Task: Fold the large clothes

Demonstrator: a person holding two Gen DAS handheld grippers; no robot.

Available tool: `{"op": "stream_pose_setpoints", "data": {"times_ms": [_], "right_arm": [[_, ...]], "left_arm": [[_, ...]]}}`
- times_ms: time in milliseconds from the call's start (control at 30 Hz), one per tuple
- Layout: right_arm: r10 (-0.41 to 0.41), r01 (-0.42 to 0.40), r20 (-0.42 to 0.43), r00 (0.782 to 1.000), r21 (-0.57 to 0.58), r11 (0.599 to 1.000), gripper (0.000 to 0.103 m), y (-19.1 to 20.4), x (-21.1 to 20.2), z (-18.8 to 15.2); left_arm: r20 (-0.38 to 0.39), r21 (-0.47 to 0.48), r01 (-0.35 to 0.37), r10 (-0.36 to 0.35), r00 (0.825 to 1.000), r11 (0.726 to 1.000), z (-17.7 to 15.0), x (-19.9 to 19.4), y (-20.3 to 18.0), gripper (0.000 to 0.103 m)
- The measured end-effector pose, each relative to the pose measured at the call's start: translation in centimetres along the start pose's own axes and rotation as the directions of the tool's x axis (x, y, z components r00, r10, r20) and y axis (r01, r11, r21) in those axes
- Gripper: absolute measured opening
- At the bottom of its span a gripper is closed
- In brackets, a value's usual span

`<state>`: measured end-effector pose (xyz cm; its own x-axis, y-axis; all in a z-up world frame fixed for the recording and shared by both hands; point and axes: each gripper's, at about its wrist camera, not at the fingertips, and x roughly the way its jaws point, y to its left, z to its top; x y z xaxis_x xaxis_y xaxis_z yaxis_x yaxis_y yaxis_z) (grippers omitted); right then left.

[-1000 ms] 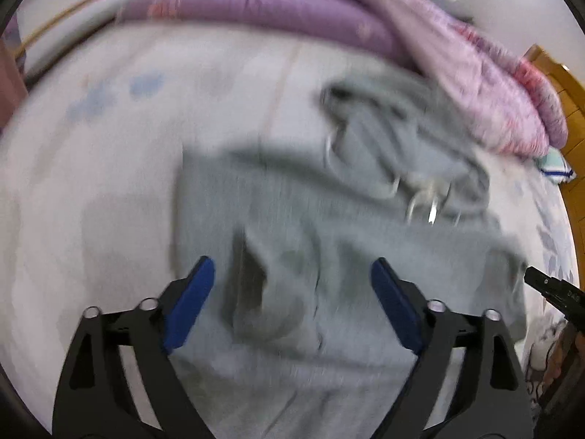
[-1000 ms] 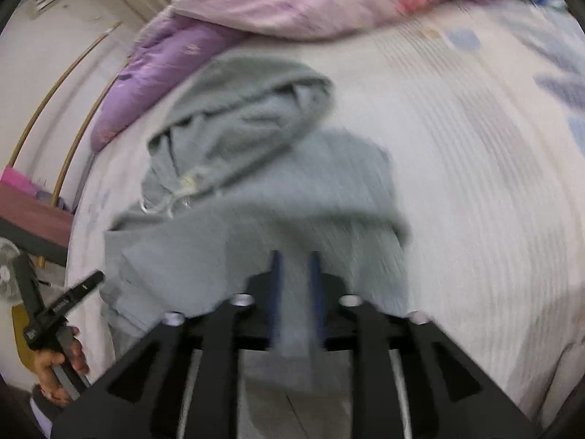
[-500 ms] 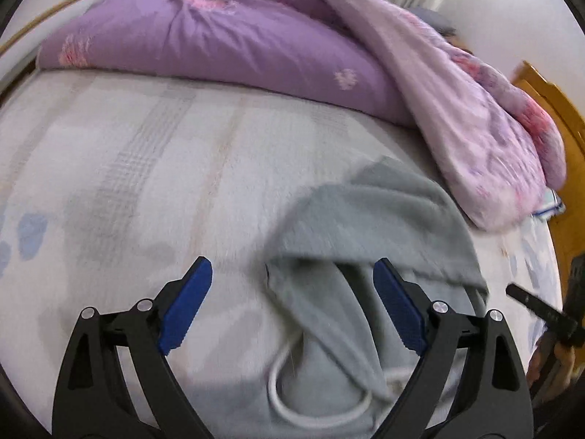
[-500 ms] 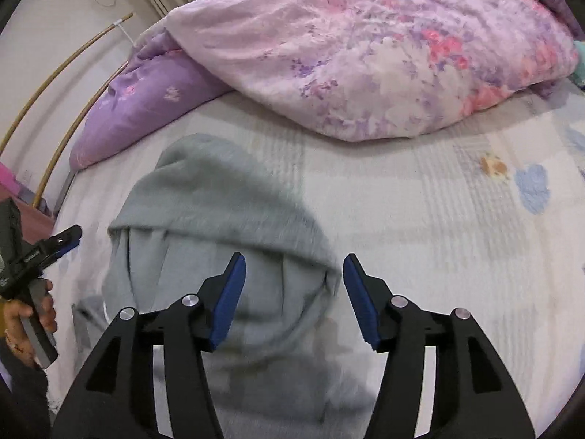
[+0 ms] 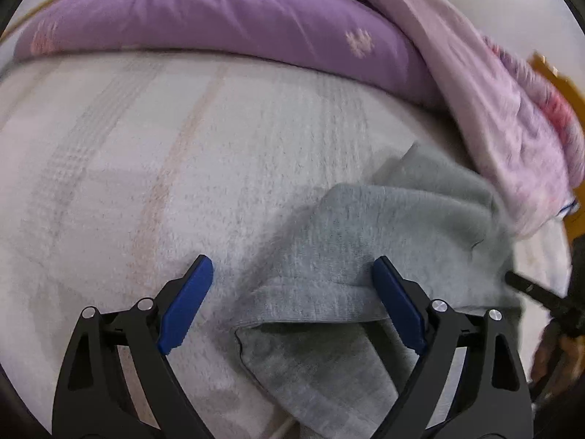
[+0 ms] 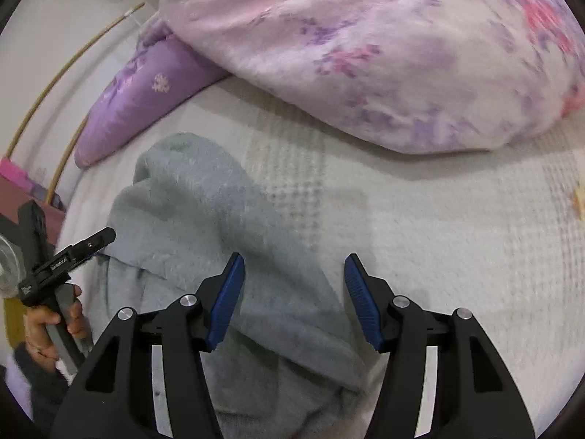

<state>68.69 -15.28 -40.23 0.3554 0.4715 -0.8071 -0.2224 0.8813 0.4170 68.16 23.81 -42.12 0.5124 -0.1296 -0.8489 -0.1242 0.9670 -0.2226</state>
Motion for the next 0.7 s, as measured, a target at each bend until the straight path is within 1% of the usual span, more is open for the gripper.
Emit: {"op": "stream_pose_setpoints", "data": {"times_ms": [33,67,100,133,167,200,233,267,300,333,367,400,433,467,500,533,567,600,633,667,700], "right_arm": [[0.013,-0.013,-0.006,1.0,-0.01,1.0,0.029,0.5,0.4,-0.1],[0.01,-0.01,-0.01,1.0,-0.033,0.999,0.013,1.1,0.7,-0.3],[-0.013,0.014,0.015,1.0,-0.07,0.997,0.01,2.0,0.4,-0.4],[-0.024,0.027,0.03,0.999,-0.089,0.996,0.01,2.6,0.2,-0.6],[-0.035,0.04,0.05,0.998,-0.095,0.995,0.009,3.1,-0.2,-0.8],[-0.034,0.042,0.089,0.995,-0.097,0.994,0.009,3.7,-1.1,-1.0],[-0.023,0.036,0.124,0.992,-0.097,0.995,0.009,4.2,-2.1,-1.2],[-0.005,0.021,0.154,0.988,-0.101,0.995,0.008,4.8,-3.1,-1.4],[-0.005,0.029,0.189,0.982,-0.128,0.991,0.008,5.8,-4.6,-1.6],[-0.011,0.047,0.222,0.975,-0.159,0.986,0.008,6.8,-6.0,-2.0],[-0.001,0.044,0.244,0.97,-0.172,0.984,0.008,7.4,-7.2,-2.4],[0.018,0.032,0.269,0.963,-0.182,0.983,0.008,8.1,-8.9,-3.0],[0.019,0.042,0.293,0.956,-0.2,0.979,0.008,8.9,-10.4,-3.8],[0.035,0.044,0.331,0.943,-0.229,0.972,0.008,9.9,-12.7,-5.1],[0.061,0.025,0.342,0.938,-0.241,0.97,0.008,10.4,-13.9,-5.9],[0.079,0.018,0.354,0.932,-0.264,0.964,0.008,11.2,-15.7,-7.3],[0.089,0.032,0.378,0.922,-0.303,0.952,0.008,12.3,-17.8,-9.5],[0.101,0.033,0.382,0.919,-0.329,0.944,0.008,13.2,-19.2,-11.4],[0.11,0.03,0.381,0.918,-0.343,0.939,0.008,13.7,-20.4,-13.1],[0.13,0.005,0.364,0.922,-0.349,0.937,0.008,14.3,-21.5,-15.2],[0.139,-0.011,0.34,0.93,-0.351,0.936,0.008,14.6,-21.8,-16.4]], "left_arm": [[0.006,0.026,0.025,-0.025,1.0,0.999,0.0,-0.2,-0.5,0.064],[-0.004,0.037,0.04,-0.04,0.999,0.998,-0.1,-0.3,-0.8,0.045],[-0.004,0.06,0.036,-0.036,0.999,0.998,-0.2,-0.4,-1.4,0.026],[0.0,0.109,0.021,-0.021,1.0,0.994,-0.3,-0.8,-2.2,0.019],[0.014,0.134,0.0,-0.002,1.0,0.991,-0.3,-1.2,-2.6,0.015],[0.047,0.158,-0.024,0.016,0.999,0.987,-0.3,-2.1,-3.1,0.011],[0.074,0.154,-0.018,0.007,0.997,0.988,-0.3,-3.3,-3.2,0.01],[0.104,0.142,0.003,-0.018,0.994,0.99,-0.1,-4.7,-3.1,0.009],[0.13,0.138,0.033,-0.051,0.99,0.99,0.1,-6.1,-2.9,0.009],[0.15,0.144,0.05,-0.072,0.986,0.988,-0.1,-7.6,-2.9,0.009],[0.172,0.148,0.062,-0.088,0.981,0.987,-0.3,-9.1,-2.8,0.009],[0.184,0.142,0.083,-0.108,0.977,0.986,-0.5,-10.4,-2.4,0.009],[0.201,0.143,0.112,-0.14,0.97,0.983,-1.1,-12.6,-1.9,0.009],[0.22,0.155,0.115,-0.148,0.964,0.981,-1.8,-14.2,-1.6,0.009],[0.25,0.177,0.132,-0.174,0.952,0.975,-2.9,-16.4,-1.4,0.009],[0.264,0.2,0.14,-0.191,0.946,0.97,-3.7,-17.9,-1.6,0.009],[0.281,0.224,0.151,-0.212,0.936,0.963,-5.4,-20.1,-1.4,0.009],[0.289,0.235,0.175,-0.241,0.927,0.956,-7.2,-22.0,-1.1,0.009],[0.286,0.249,0.187,-0.256,0.923,0.95,-9.0,-23.6,-0.9,0.009],[0.286,0.259,0.196,-0.269,0.92,0.946,-11.0,-25.1,-0.6,0.009],[0.28,0.263,0.211,-0.284,0.917,0.942,-12.6,-26.1,-0.4,0.009]]}}
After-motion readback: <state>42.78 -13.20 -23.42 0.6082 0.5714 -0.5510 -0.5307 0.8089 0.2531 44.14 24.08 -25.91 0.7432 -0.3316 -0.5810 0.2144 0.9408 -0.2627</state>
